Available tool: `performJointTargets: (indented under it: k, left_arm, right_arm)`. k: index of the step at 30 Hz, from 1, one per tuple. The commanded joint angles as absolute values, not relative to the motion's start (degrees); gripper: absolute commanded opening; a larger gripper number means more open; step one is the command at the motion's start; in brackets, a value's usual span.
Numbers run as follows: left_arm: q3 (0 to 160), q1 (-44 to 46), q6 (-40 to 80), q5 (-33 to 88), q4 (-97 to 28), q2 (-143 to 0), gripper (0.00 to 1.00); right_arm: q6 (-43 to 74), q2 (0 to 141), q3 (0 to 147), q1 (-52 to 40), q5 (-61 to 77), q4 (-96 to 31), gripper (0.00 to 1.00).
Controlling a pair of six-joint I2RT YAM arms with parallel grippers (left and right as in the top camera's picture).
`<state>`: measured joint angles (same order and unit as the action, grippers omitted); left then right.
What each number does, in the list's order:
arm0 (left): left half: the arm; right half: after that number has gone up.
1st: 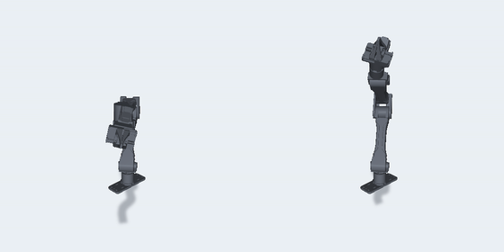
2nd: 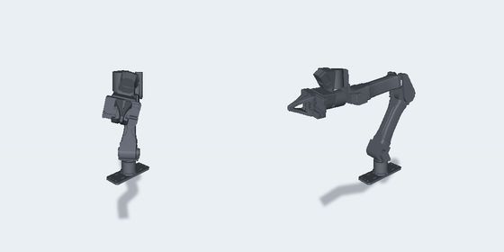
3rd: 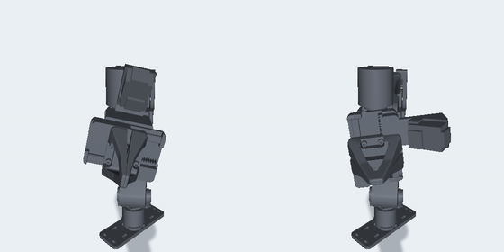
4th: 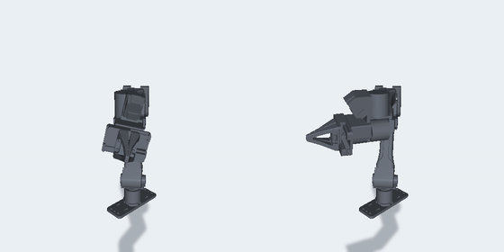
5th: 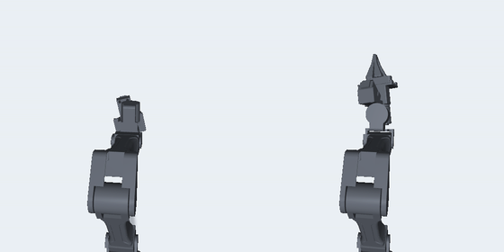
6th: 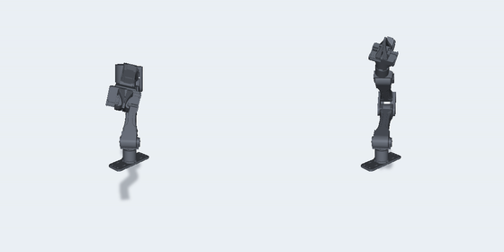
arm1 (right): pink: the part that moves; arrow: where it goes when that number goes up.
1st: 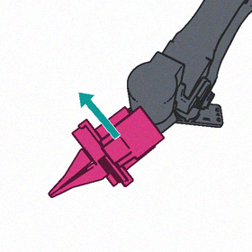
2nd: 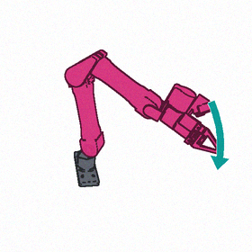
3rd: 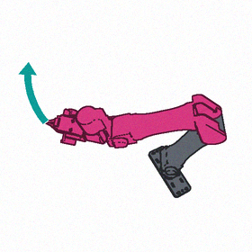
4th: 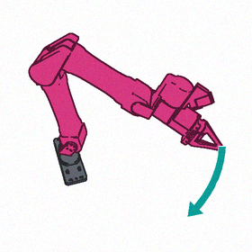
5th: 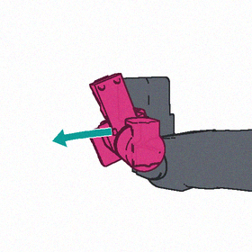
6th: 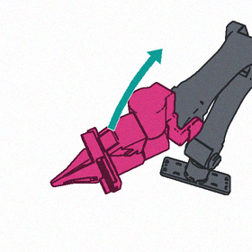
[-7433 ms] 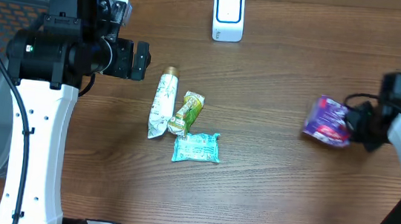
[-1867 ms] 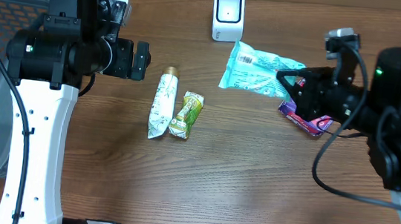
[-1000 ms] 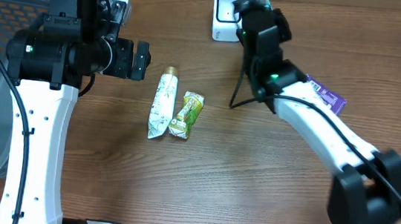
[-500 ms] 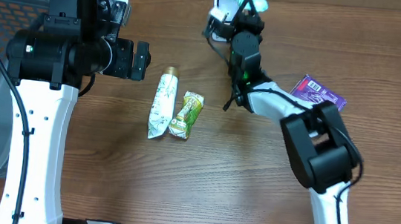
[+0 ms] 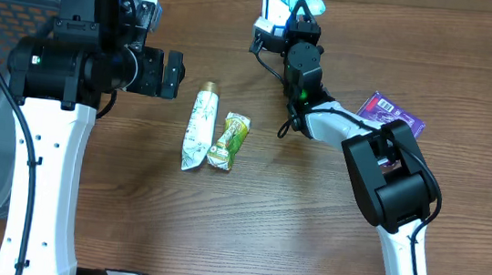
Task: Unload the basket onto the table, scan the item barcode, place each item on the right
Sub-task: 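Hold the green wipes pack in front of the scanner, then carry the green wipes pack right and drop it on the purple pack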
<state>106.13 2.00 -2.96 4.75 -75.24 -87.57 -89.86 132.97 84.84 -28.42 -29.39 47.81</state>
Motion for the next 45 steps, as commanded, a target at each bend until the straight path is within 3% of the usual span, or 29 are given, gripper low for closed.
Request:
performJointTargets:
  k: [1,9,16,20,23,29,32,39,45]
  left_arm:
    - [106.6,1.9,-2.6,5.4,-75.2,-87.7,1.00]
    - [106.6,1.9,-2.6,5.4,-75.2,-87.7,0.99]
    - [106.6,1.9,-2.6,5.4,-75.2,-87.7,0.99]
    - [106.6,1.9,-2.6,5.4,-75.2,-87.7,1.00]
    - [106.6,1.9,-2.6,5.4,-75.2,-87.7,1.00]
    - [106.6,1.9,-2.6,5.4,-75.2,-87.7,1.00]
    - [106.6,1.9,-2.6,5.4,-75.2,-87.7,0.99]
    - [106.6,1.9,-2.6,5.4,-75.2,-87.7,1.00]
    - [106.6,1.9,-2.6,5.4,-75.2,-87.7,0.99]
  right_arm:
    - [-90.0,132.0,86.0,-28.5,-30.0,48.6,0.04]
    - [-92.7,131.1,86.0,-29.6,-32.0,49.8,0.04]
    - [-77.9,120.8,85.9,-29.8,-37.1,40.5,0.04]
    - [-60.5,110.3,85.9,-30.7,-39.2,22.3,0.04]
    - [-41.1,102.5,85.9,-31.5,-36.2,5.7,0.04]
    - [0.7,89.7,85.9,-28.8,-16.9,-21.2,0.04]
    - [14.7,85.7,85.9,-24.6,-4.1,-31.6,0.04]
    - [27.1,84.6,85.1,-11.8,14.0,-51.6,0.04]
    - [28.5,87.2,77.2,-3.9,14.0,-48.4,0.04]
